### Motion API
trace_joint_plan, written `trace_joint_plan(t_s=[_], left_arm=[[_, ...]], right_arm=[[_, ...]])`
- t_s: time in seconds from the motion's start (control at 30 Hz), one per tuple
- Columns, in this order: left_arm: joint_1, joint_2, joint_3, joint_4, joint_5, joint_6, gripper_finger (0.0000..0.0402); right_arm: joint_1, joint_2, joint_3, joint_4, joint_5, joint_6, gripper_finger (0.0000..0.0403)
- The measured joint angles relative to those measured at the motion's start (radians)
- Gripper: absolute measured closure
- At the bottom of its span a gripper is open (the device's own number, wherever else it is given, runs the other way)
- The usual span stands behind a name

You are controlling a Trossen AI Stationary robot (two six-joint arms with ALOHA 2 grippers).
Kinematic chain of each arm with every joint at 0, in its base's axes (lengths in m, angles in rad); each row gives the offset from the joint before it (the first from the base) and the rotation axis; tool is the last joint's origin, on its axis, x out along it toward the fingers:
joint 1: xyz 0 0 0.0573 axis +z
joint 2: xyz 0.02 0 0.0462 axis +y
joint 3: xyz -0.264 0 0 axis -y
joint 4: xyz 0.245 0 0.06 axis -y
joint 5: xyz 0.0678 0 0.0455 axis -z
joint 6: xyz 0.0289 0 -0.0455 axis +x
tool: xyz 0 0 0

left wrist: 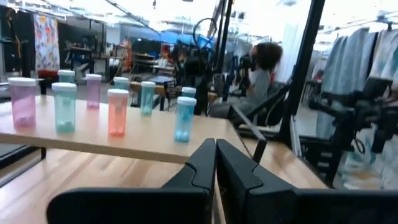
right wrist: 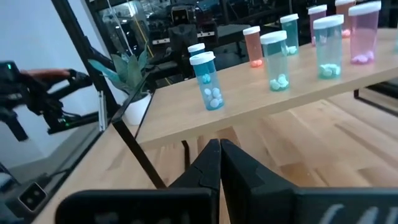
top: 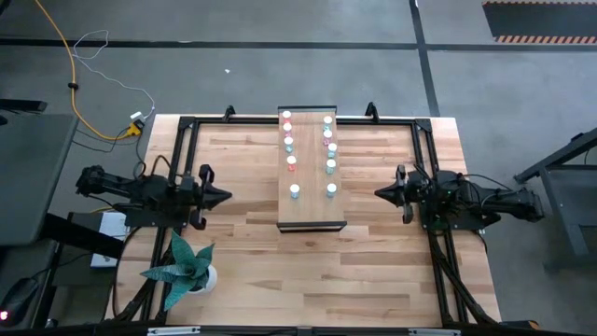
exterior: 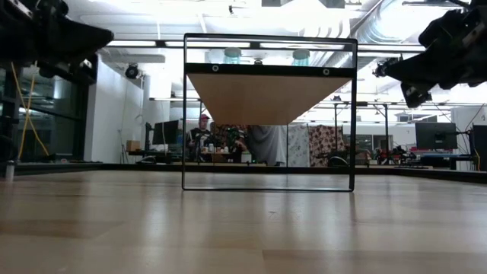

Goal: Pick and place medicine bottles onto shelf by color
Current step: Return to Home Position

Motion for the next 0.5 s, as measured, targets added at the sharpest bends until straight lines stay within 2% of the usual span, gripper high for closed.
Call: trace_joint_plan(t_s=[0.1, 0.5], left_arm=[[-0.005, 0.0, 0.002, -0.067, 0.001, 0.002, 0.0398], [-0.007, 0.0, 0.001, -0.07, 0.039, 0.0, 0.0398]], right_arm=[[0.0, 0.0, 0.0, 0.0, -0.001, 0.044, 0.0403], [0.034, -0.013, 0.0, 0.0, 0.004, 0.041, 0.0403]])
